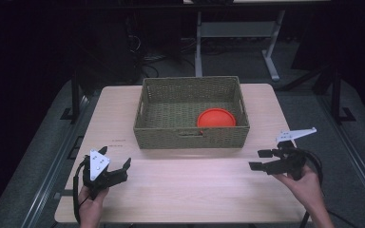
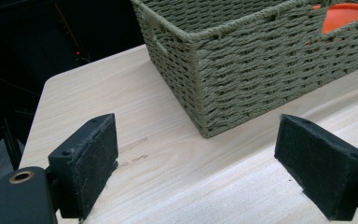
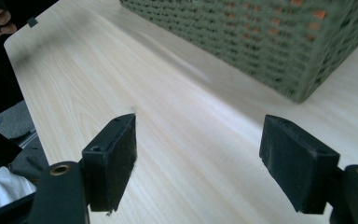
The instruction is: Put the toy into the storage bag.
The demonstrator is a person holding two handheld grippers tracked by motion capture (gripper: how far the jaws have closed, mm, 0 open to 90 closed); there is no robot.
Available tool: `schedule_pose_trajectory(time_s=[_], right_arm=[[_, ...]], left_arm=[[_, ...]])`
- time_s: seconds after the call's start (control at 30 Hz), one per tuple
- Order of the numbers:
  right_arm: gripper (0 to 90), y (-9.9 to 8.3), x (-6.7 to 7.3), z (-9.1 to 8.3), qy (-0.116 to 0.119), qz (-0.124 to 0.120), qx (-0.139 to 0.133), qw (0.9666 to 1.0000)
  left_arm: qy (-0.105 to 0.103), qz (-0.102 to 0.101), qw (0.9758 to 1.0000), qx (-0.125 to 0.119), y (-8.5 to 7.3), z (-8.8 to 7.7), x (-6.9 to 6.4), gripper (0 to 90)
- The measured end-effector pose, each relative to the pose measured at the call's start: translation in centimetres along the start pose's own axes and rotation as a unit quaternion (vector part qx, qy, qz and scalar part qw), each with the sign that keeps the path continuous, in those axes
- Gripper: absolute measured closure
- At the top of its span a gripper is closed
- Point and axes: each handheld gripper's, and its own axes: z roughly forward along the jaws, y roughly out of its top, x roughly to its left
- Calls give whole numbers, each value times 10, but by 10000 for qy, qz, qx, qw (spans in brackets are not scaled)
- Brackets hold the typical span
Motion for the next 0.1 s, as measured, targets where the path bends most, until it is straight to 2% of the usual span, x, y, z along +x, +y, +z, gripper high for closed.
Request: schedule_pose_trajectory(time_s=[0.1], right_arm=[[271, -19, 5, 0, -159, 52, -167, 9997]], left_arm=[[-32, 27, 10000, -6, 1, 1, -2, 128]])
